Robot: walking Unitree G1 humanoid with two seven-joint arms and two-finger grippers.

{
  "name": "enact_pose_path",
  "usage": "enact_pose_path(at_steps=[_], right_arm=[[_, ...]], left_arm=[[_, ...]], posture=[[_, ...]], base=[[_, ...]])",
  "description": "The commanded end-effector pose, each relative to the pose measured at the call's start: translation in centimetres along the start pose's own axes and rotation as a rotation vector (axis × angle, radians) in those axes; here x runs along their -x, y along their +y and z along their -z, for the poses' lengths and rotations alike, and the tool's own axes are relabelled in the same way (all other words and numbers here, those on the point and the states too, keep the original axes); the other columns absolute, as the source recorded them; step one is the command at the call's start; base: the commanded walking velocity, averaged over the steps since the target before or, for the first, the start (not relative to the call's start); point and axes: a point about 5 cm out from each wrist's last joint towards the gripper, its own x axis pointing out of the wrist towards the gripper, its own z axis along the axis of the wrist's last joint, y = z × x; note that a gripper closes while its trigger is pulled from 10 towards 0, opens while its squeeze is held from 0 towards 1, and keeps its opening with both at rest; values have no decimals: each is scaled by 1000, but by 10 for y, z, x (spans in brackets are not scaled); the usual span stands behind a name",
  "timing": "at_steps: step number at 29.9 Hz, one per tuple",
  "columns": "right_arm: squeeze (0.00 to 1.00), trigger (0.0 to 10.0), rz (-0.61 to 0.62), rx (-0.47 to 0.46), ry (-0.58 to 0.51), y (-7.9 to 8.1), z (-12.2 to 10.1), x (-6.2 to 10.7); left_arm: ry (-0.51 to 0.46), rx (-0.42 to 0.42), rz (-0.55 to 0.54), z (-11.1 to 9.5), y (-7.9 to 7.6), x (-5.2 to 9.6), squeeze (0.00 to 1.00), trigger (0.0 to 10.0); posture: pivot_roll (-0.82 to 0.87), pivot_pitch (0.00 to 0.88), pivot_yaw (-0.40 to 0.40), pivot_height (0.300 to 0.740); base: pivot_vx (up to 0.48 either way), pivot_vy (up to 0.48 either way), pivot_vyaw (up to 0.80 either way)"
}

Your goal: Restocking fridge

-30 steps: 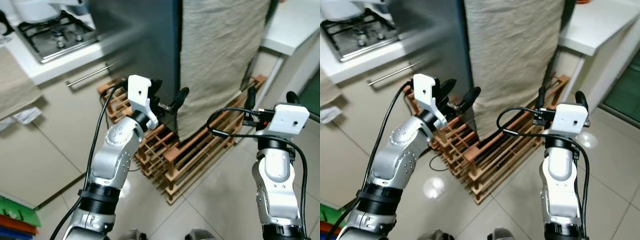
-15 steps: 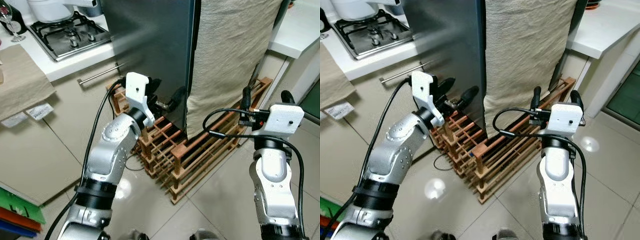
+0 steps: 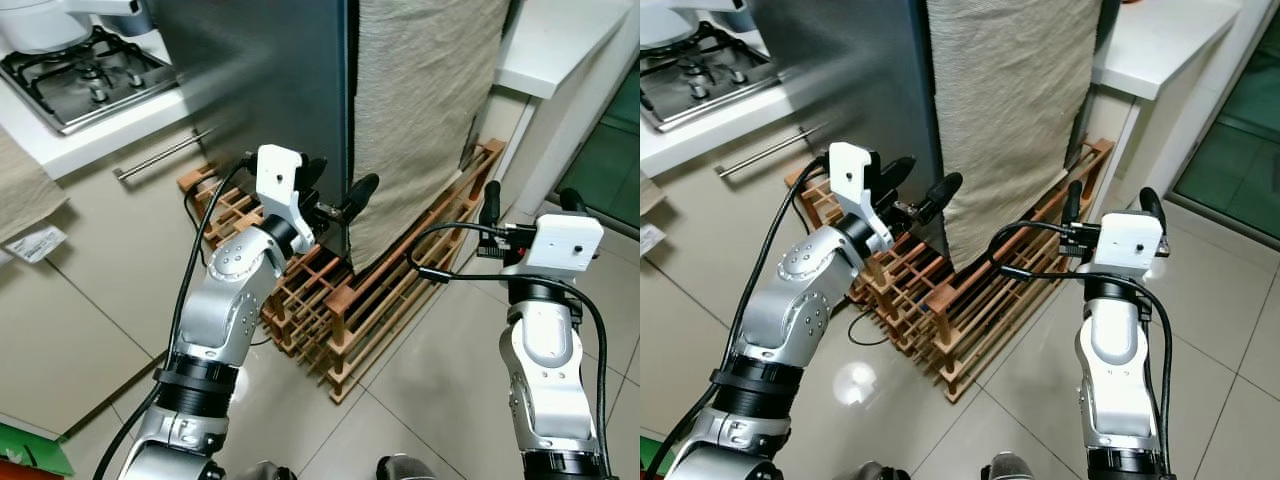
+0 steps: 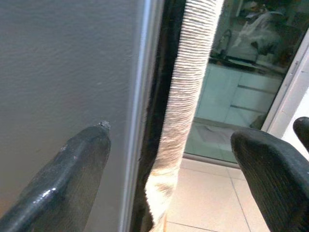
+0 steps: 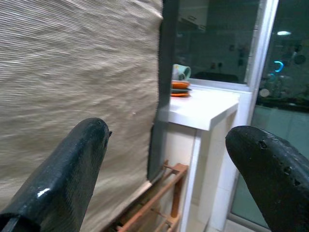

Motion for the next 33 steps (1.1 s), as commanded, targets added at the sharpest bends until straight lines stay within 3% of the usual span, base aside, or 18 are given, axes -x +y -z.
enact_pose_path(at_steps=[1,6,12,20,33], right_arm=[[439,10000,-2,-3,-6,1,0,-2],[443,10000,-5,-2,8,2,2,-1],[443,10000,-7,1,10,2,3,-1],[443,10000,-18,5,6,2,3,-2],[443,10000,-19,7,7,2,2,0]], left_arm=[[17,-1,-16,1,4,-1,0,10000],[13,-3,-10,0,4,-3,0,10000],[15,-3,-32,1,6,-5,0,10000],[-4,22,-84,0,10,-14,0,10000],[-4,90,30,3,-13,-45,0,10000]], posture=[[-190,37,85,732],[-189,39,82,732],[-190,40,80,732],[-191,45,71,732],[-211,60,73,732]], base=[[0,0,0],[0,0,0],[0,0,-779],[0,0,0],[0,0,0]])
